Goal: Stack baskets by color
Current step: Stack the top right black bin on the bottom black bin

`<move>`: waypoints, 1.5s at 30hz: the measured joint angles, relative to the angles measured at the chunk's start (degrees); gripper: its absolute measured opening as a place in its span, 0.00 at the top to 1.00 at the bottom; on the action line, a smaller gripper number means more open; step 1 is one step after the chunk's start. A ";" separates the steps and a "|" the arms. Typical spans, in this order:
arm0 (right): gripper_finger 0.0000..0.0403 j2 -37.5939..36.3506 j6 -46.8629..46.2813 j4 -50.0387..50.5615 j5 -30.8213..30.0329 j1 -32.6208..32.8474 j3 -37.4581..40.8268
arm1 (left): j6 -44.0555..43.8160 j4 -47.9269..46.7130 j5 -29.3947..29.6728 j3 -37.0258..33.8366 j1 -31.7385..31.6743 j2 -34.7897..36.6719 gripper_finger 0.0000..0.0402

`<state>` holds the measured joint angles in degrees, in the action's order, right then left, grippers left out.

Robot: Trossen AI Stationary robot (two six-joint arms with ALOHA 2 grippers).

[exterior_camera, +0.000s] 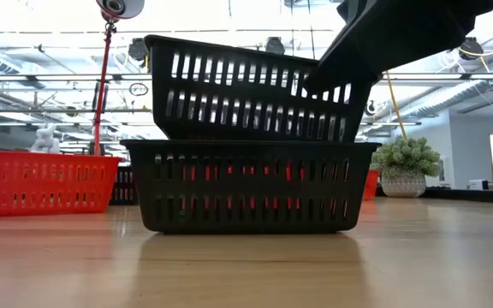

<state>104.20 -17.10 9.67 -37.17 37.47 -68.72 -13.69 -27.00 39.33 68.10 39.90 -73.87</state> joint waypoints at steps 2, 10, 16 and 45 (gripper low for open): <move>0.97 0.00 0.12 -0.51 0.00 -0.02 0.34 | -0.01 0.00 0.00 0.00 0.00 0.00 0.43; 0.93 0.00 0.02 -0.94 1.46 -0.35 0.43 | -0.02 0.00 0.02 0.00 0.00 0.00 0.43; 0.87 0.00 -0.17 -1.28 1.46 -0.72 0.43 | -0.02 0.00 0.02 0.00 0.00 0.00 0.43; 0.61 -14.56 -2.96 -3.99 7.34 2.15 0.35 | 0.46 0.01 0.04 0.00 0.00 0.00 0.43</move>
<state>89.64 -20.06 5.68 -29.83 39.63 -68.37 -13.23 -27.00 39.38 68.10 39.90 -73.87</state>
